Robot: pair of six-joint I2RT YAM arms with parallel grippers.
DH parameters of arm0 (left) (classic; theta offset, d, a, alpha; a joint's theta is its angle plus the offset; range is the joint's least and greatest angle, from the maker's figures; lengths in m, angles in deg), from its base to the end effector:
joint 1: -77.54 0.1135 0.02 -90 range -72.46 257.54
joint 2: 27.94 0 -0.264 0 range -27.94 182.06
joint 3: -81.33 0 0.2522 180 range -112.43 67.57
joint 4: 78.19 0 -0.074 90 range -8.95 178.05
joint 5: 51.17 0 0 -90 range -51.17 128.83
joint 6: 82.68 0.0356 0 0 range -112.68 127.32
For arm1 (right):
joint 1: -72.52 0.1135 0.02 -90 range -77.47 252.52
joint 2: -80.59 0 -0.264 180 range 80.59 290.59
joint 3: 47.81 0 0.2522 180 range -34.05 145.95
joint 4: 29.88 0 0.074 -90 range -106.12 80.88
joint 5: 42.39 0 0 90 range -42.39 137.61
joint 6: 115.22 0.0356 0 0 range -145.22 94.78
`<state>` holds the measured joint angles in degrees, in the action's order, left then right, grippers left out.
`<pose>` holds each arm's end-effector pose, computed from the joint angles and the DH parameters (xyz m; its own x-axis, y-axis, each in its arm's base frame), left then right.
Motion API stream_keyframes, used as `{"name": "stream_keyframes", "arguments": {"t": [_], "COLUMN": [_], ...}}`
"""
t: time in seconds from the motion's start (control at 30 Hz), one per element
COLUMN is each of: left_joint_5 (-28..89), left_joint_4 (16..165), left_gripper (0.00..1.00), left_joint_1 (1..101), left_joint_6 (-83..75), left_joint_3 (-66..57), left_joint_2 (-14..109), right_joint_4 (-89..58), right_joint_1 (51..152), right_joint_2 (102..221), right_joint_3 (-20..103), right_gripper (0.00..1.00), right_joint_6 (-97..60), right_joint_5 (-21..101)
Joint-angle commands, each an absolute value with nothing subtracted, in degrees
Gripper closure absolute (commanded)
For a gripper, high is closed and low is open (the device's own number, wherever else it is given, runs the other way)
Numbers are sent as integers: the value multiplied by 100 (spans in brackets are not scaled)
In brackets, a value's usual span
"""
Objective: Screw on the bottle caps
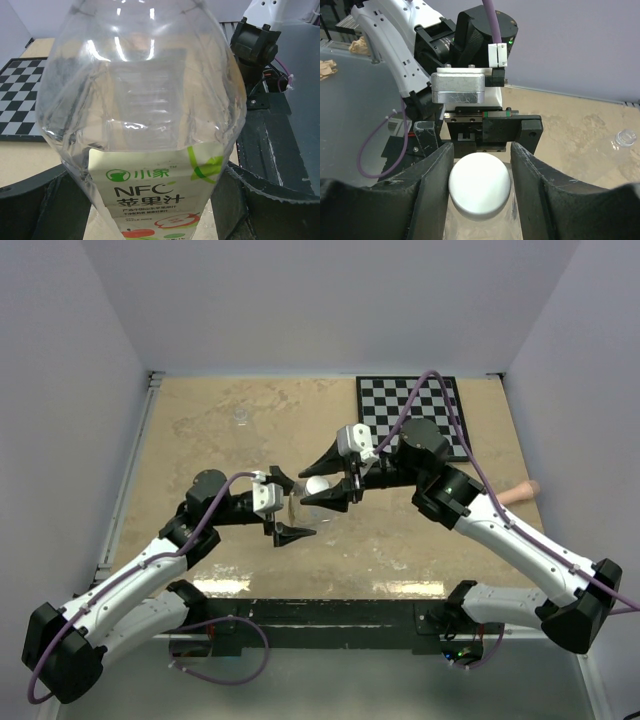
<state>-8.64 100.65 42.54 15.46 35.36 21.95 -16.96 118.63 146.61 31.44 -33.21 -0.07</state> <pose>0.1481 -0.1357 0.2895 0.0682 0.0691 -0.9953 0.9893 0.1242 0.0764 0.1586 0.2029 0.4130 0.1424 0.0130 -0.9897 -0.9876 -0.0649 -0.1430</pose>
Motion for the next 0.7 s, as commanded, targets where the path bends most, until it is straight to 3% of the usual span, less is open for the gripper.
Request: {"name": "stream_keyframes", "arguments": {"t": [0.0, 0.07, 0.27, 0.67], "left_joint_5": [-1030, -1022, -855, 2280], "left_joint_4": [10273, 10273, 10343, 11072], "left_gripper": [100, 100, 100, 100], "left_joint_1": [4230, 4230, 4204, 3396], "left_joint_6": [1655, 1646, 1568, 1145], "left_joint_3": [3250, 3241, 3259, 3601], "left_joint_2": [2163, 2163, 2154, 1768], "right_joint_4": [-1788, -1770, -1779, -2025], "right_joint_1": [11876, 11876, 11876, 11876], "right_joint_2": [14721, 14738, 14686, 14484], "right_joint_3": [3398, 3389, 3371, 2941], "right_gripper": [50, 58, 100, 100], "right_joint_6": [-3277, -3286, -3269, -2557], "right_joint_5": [-152, -152, -38, 1437]}}
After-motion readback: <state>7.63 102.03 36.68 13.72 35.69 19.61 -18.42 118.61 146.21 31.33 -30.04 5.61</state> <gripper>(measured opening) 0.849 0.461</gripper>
